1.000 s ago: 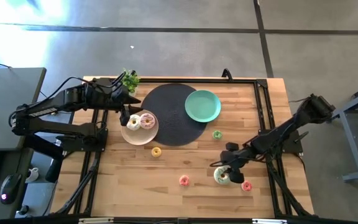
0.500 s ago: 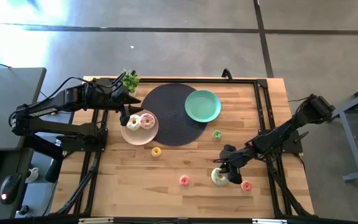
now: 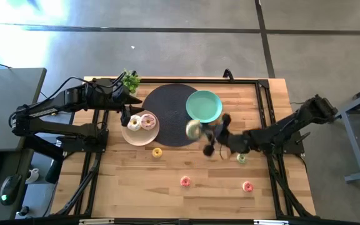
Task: Pick & Place donuts
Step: Put the large light blue donut on the brown plate
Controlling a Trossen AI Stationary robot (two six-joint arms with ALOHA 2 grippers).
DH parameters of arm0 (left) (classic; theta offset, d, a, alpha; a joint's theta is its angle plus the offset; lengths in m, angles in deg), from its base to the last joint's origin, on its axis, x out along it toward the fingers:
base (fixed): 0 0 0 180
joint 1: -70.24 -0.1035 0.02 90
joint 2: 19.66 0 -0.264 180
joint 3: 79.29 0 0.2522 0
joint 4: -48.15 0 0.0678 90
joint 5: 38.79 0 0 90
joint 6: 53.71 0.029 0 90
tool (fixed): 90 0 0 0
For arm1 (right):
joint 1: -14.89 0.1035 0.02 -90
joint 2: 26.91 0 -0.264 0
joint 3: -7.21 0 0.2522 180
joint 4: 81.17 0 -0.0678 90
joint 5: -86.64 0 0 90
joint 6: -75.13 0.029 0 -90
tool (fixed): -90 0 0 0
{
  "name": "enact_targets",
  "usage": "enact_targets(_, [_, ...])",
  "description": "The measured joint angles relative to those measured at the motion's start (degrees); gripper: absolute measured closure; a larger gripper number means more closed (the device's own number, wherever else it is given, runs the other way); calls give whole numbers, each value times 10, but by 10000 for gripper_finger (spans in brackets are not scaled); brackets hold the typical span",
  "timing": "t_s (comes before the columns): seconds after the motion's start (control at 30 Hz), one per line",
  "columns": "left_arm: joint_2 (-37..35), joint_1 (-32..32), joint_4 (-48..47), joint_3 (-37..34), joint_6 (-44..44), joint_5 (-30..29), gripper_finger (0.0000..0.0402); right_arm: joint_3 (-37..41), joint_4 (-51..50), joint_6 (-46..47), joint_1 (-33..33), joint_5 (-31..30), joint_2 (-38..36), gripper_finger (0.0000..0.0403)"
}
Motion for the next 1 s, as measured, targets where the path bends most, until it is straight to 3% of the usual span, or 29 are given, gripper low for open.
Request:
enact_targets(0.1, [0, 0, 5, 0, 0, 16, 211, -10, 93, -16, -56, 19, 18, 386])
enact_targets(0.27, [0, 0, 4, 0, 0, 23, 211, -55, 173, 18, -134, 181, 137, 392])
enact_targets(0.5, [0, 0, 6, 0, 0, 23, 211, -242, 174, 21, -176, 274, 358, 385])
enact_targets(0.63, [0, 0, 6, 0, 0, 25, 211, -371, 135, 10, -183, 298, 456, 385])
enact_targets(0.8, [0, 0, 6, 0, 0, 46, 211, -513, 6, 8, -187, 298, 542, 380])
enact_targets(1.0, [0, 0, 5, 0, 0, 54, 211, -623, -123, 6, -184, 299, 604, 376])
